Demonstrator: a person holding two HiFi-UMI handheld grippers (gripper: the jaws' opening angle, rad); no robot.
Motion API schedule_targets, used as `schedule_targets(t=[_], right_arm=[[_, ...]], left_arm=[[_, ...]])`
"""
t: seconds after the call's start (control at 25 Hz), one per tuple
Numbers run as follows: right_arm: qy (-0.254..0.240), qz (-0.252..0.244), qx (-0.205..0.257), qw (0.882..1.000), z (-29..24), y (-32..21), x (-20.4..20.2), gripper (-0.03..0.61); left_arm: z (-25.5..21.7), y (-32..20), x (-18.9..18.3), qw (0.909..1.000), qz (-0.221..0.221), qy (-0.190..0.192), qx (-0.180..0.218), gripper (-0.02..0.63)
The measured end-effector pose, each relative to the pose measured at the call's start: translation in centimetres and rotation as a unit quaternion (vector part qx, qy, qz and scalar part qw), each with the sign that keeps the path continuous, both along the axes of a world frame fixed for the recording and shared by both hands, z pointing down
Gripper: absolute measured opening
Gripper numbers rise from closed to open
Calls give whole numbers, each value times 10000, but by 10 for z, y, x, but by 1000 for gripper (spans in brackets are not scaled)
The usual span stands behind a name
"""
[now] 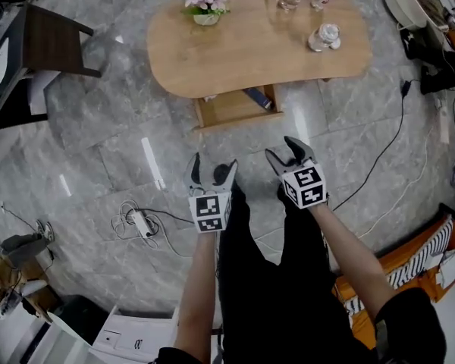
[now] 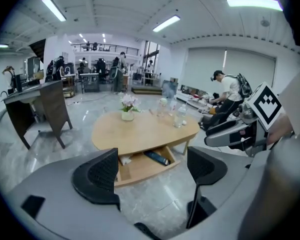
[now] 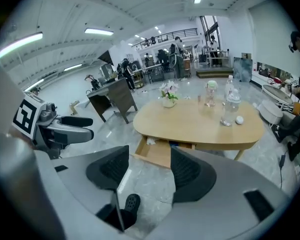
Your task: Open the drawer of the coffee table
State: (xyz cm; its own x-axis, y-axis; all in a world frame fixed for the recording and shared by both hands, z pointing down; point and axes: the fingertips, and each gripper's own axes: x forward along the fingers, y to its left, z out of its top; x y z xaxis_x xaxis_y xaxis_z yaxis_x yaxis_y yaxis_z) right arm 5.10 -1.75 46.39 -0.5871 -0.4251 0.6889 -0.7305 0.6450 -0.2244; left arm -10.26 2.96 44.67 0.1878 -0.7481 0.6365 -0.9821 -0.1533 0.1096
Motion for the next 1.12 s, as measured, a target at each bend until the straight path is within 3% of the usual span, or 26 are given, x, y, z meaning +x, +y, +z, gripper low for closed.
schedule_targets(t=[0.32,0.56,0.72,0.84,1.12], right_arm=[[-281,-36,494,9984,-116,8,-23,255],[-421,-62,970,9944,-190,14,-38,250],[-567,157,1233,9906,-229,24,-42,179],[-629,272,1435,9873,-251,33,-47,164],[-909,281,1775,9795,-295,64,-65,83]], left_arm=[[-109,4,7,9982,239,192,513,436],[-177,10,1,9939,482,234,964,375],[-219,21,-8,9881,570,317,1393,297],[-245,30,-17,9832,677,227,1678,243],[-300,56,-33,9717,948,157,2159,174]])
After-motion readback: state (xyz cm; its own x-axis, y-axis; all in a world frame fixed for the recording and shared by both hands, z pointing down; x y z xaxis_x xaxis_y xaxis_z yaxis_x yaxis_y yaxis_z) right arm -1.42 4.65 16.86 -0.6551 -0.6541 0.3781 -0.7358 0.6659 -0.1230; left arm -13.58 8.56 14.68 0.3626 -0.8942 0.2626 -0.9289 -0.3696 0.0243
